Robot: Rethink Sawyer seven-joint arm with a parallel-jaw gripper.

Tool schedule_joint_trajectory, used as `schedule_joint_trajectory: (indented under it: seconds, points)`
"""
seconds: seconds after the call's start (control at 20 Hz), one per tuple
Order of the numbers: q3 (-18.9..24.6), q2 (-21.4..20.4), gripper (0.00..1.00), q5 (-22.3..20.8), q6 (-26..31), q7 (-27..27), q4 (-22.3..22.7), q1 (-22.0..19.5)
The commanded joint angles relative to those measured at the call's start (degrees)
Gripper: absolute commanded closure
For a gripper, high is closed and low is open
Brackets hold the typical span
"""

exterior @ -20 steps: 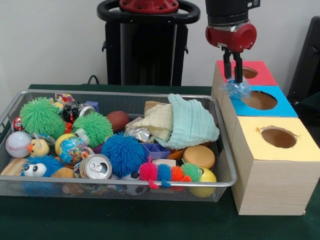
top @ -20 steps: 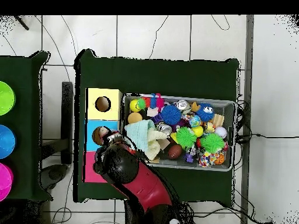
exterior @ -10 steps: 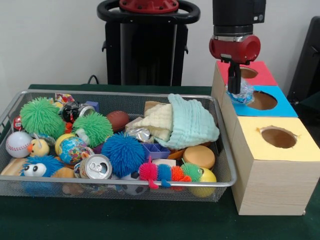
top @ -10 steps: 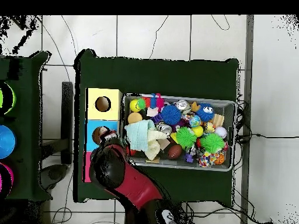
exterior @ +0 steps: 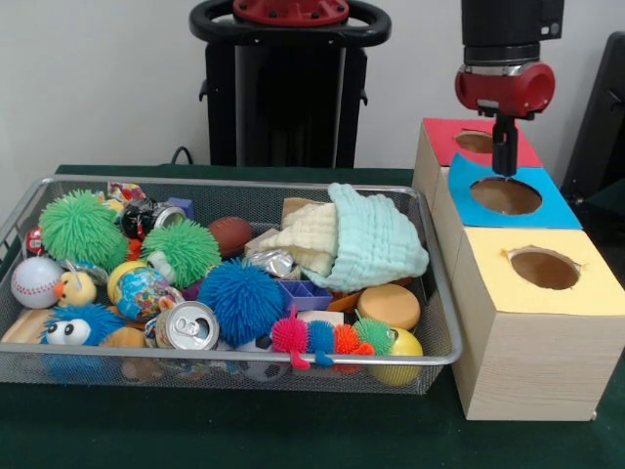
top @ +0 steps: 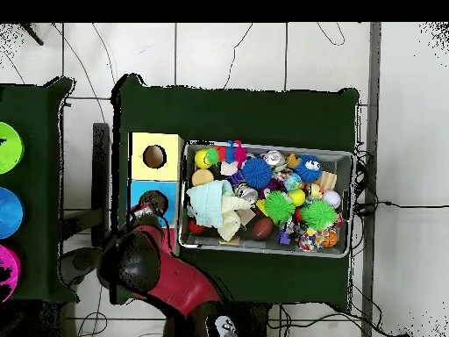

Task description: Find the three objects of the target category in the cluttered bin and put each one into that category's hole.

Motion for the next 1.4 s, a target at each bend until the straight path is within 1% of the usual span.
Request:
schedule_joint_trajectory:
  seconds: [0.05, 0.3, 0.35, 0.4, 0.45, 0.5, 0.6, 0.65, 0.7, 0.75, 0.8, 0.85, 0.95, 1.0, 1.1, 1.15, 1.25, 1.3, 1.35, 1.4]
  points:
    - [2.51, -0.37, 1.0, 2.72, 3.48, 18.76, 3.93, 3.75]
    - [2.44, -1.15, 1.0, -0.59, 1.93, 20.26, 5.72, 2.45]
    - [2.49, -1.39, 1.0, -1.66, 1.54, 20.13, 6.38, 1.52]
    - [2.37, -1.94, 1.0, -2.23, 1.57, 20.0, 6.99, 1.06]
    - [0.6, -4.78, 1.0, -2.3, 4.24, 17.88, 8.46, 0.61]
    - [-6.45, -9.48, 1.0, -0.75, 11.44, 12.73, 8.96, 3.54]
    - [-17.24, -11.79, 1.0, -3.82, 20.03, 9.28, 6.06, 7.82]
    - [-23.71, -13.22, 1.0, -9.45, 26.49, 8.18, 2.69, 9.1]
    - [-25.58, -14.12, 1.0, -12.3, 29.17, 7.86, 1.21, 8.82]
    - [-26.77, -15.67, 1.0, -16.2, 32.34, 5.95, -0.51, 6.96]
    - [-26.83, -16.53, 1.0, -18.1, 33.56, 4.69, -1.14, 5.61]
    - [-27.46, -17.06, 1.0, -20.95, 34.93, 1.38, -2.69, 4.15]
    - [-24.74, -18.79, 1.0, -25.39, 35.04, -5.65, -3.18, -1.03]
    - [-23.23, -19.48, 1.0, -26.76, 35.41, -7.34, -3.1, -3.18]
    - [-17.62, -20.39, 1.0, -29.45, 35.16, -14.33, -2.51, -10.08]
    - [-15.93, -20.09, 1.0, -31.85, 35.5, -16.3, -3.28, -12.07]
    - [-10.46, -19.7, 1.0, -39.96, 36.09, -25.85, -5.31, -17.85]
    - [-7.96, -19.66, 1.0, -42.32, 36.04, -28.22, -5.58, -20.29]
    - [-2.33, -20.24, 1.0, -44.92, 35.56, -35.05, -5.46, -25.01]
    - [-0.35, -20.5, 1.0, -45.95, 36.83, -36.46, -5.54, -26.99]
